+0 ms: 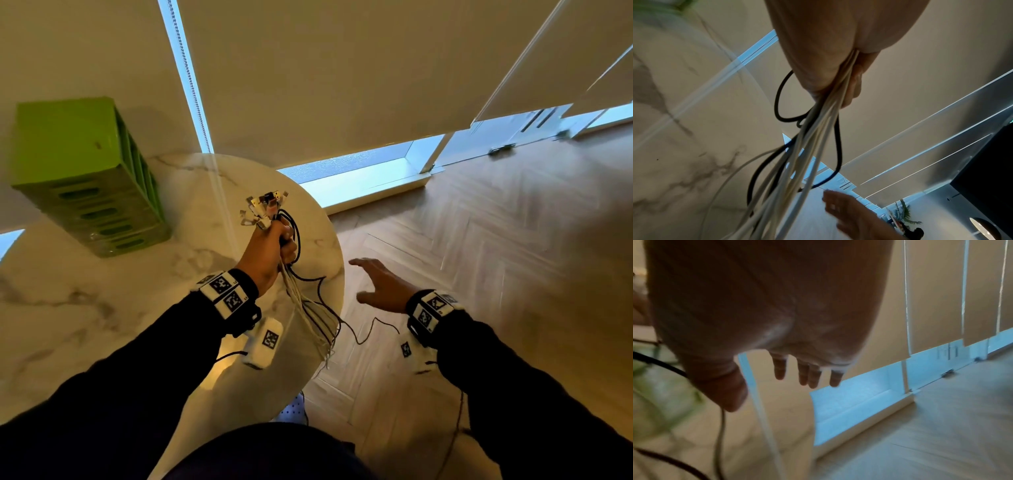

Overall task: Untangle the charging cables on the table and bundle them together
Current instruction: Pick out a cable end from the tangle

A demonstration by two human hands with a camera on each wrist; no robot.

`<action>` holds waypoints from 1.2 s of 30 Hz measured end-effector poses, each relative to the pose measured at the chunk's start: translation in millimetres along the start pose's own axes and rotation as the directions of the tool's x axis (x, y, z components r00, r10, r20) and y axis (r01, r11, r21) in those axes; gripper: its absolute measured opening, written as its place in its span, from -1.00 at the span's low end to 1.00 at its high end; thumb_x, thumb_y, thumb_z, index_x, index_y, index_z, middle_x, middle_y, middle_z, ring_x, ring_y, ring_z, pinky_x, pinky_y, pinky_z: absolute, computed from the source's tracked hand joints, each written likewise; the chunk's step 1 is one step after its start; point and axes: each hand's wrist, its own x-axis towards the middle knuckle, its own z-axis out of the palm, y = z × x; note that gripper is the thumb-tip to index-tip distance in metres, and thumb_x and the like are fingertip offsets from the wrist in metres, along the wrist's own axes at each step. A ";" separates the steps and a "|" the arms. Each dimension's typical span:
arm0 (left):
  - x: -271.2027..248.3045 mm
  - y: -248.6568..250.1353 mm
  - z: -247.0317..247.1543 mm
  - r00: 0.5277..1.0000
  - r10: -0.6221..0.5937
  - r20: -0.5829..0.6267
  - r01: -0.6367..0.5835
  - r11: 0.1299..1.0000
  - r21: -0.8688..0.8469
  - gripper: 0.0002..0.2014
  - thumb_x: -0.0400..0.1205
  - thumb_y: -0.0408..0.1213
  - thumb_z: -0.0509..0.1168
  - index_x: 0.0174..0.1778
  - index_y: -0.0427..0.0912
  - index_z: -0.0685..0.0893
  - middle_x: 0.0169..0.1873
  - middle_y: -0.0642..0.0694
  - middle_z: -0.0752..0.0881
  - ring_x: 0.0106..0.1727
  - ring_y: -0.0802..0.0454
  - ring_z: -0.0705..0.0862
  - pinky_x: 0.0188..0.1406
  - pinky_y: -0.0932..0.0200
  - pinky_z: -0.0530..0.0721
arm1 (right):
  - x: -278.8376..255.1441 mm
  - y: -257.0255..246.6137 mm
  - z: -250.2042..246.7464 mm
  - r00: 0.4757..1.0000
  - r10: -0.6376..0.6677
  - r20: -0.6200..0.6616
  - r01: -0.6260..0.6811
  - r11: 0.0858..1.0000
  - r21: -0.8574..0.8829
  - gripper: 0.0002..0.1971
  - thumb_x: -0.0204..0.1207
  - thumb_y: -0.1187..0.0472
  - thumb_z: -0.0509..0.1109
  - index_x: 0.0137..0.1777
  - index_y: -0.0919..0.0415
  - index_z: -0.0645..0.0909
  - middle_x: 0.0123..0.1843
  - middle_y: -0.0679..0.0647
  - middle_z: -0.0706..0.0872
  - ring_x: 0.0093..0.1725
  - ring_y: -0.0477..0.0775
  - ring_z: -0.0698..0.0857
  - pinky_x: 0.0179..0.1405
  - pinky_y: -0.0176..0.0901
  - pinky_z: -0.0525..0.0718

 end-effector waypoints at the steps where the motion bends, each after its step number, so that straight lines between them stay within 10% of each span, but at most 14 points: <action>1: 0.6 -0.7 0.6 1.000 -0.004 0.002 0.004 1.000 -0.008 -0.69 0.69 -0.50 0.00 -0.33 -0.07 0.31 -0.46 0.00 0.27 -0.54 0.12 0.16 -0.58 0.25 0.18 | 0.9 -17.1 -0.9 0.994 -0.108 -0.031 0.110 0.991 0.075 -0.21 0.54 0.06 0.50 0.70 -0.08 0.18 0.69 0.07 0.30 0.63 0.11 0.36 0.54 0.02 0.40; 6: 5.6 -0.3 2.8 0.999 0.024 -0.029 -0.023 0.999 0.027 -0.72 0.71 -0.47 0.00 -0.30 -0.10 0.34 -0.45 -0.01 0.30 -0.54 0.10 0.23 -0.51 0.16 0.18 | 0.1 -93.1 1.9 0.922 -0.386 0.039 0.379 0.917 0.125 -0.65 0.66 -0.09 0.37 0.33 0.07 0.53 0.11 0.04 0.79 0.09 0.02 0.75 0.18 -0.02 0.71; 9: 11.0 -2.3 -5.5 0.997 0.047 -0.065 -0.042 0.997 0.065 -0.83 0.71 -0.45 0.01 -0.05 -0.39 0.50 -0.43 -0.06 0.31 -0.55 0.09 0.32 -0.56 0.20 0.34 | 0.3 -103.9 -0.2 0.893 -0.429 -0.135 0.443 0.892 0.092 -0.79 0.77 0.07 0.23 0.12 0.19 0.59 -0.18 0.05 0.73 -0.25 -0.01 0.71 -0.10 0.02 0.76; 12: 13.2 -4.6 -11.9 0.991 0.061 -0.120 -0.047 0.992 0.113 -0.83 0.74 -0.43 0.05 -0.17 -0.24 0.41 -0.44 -0.08 0.39 -0.54 0.11 0.43 -0.53 0.23 0.46 | -1.5 -102.1 -10.3 0.864 -0.426 -0.269 0.471 0.872 0.130 -0.82 0.78 0.13 0.22 0.11 0.19 0.61 -0.17 0.01 0.71 -0.29 -0.21 0.62 -0.20 -0.45 0.59; 18: 10.6 -5.6 -15.3 0.977 0.136 -0.163 -0.083 0.951 0.299 -0.74 0.83 -0.25 0.08 -0.19 -0.19 0.45 -0.46 -0.07 0.48 -0.47 0.09 0.47 -0.47 0.28 0.48 | -2.7 -98.3 -30.5 0.863 -0.456 -0.216 0.467 0.884 0.000 -0.82 0.68 0.03 0.38 0.07 0.14 0.62 -0.38 -0.18 0.55 -0.39 -0.24 0.54 -0.34 -0.47 0.44; 23: 6.7 -2.4 -21.7 0.987 0.120 -0.108 -0.099 0.978 0.182 -0.70 0.87 -0.21 0.04 -0.22 -0.09 0.38 -0.46 -0.02 0.35 -0.55 0.13 0.29 -0.54 0.25 0.36 | 4.1 -77.3 -40.6 0.841 -0.272 -0.467 0.326 0.945 0.036 -0.79 0.79 0.06 0.18 0.06 0.19 0.49 -0.29 0.00 0.61 -0.38 -0.14 0.52 -0.39 -0.36 0.42; 26: -2.0 5.0 -21.1 0.993 0.101 -0.056 -0.095 0.990 0.100 -0.67 0.85 -0.28 0.04 -0.28 -0.06 0.31 -0.45 0.01 0.33 -0.53 0.14 0.24 -0.53 0.26 0.28 | 15.0 -40.4 -33.2 0.972 0.055 -0.230 -0.081 0.991 -0.105 -0.78 0.80 0.02 0.11 0.05 0.15 0.42 -0.10 0.19 0.71 -0.20 0.19 0.65 -0.26 -0.05 0.52; 29: -10.9 11.9 -23.3 0.998 0.067 0.013 -0.067 0.998 -0.005 -0.66 0.84 -0.29 0.05 -0.29 -0.09 0.35 -0.48 0.03 0.36 -0.53 0.15 0.26 -0.53 0.28 0.28 | 16.8 -11.2 -17.6 0.942 0.334 0.031 -0.310 0.902 -0.300 -0.62 0.71 0.01 0.24 0.45 0.14 0.41 0.44 0.27 0.59 0.31 0.25 0.62 0.26 0.06 0.60; 33: -17.4 13.0 -22.2 0.996 0.029 0.085 -0.024 0.997 -0.070 -0.70 0.84 -0.28 0.06 -0.22 -0.15 0.46 -0.48 0.01 0.40 -0.53 0.15 0.30 -0.49 0.26 0.31 | 17.6 -29.7 1.3 1.000 -0.023 0.006 0.023 0.994 -0.103 -0.20 0.56 -0.01 0.42 0.73 -0.04 0.10 0.78 0.10 0.13 0.70 0.20 0.23 0.66 0.24 0.28; 36: -18.4 13.3 -18.4 0.995 0.025 0.094 -0.017 0.997 -0.077 -0.71 0.85 -0.28 0.06 -0.20 -0.17 0.48 -0.49 0.01 0.41 -0.52 0.14 0.30 -0.48 0.25 0.31 | 17.9 -67.8 12.0 0.941 -0.336 -0.023 0.337 0.942 0.008 -0.33 0.59 -0.03 0.44 0.66 -0.08 0.27 0.71 0.05 0.32 0.65 0.09 0.32 0.62 0.12 0.29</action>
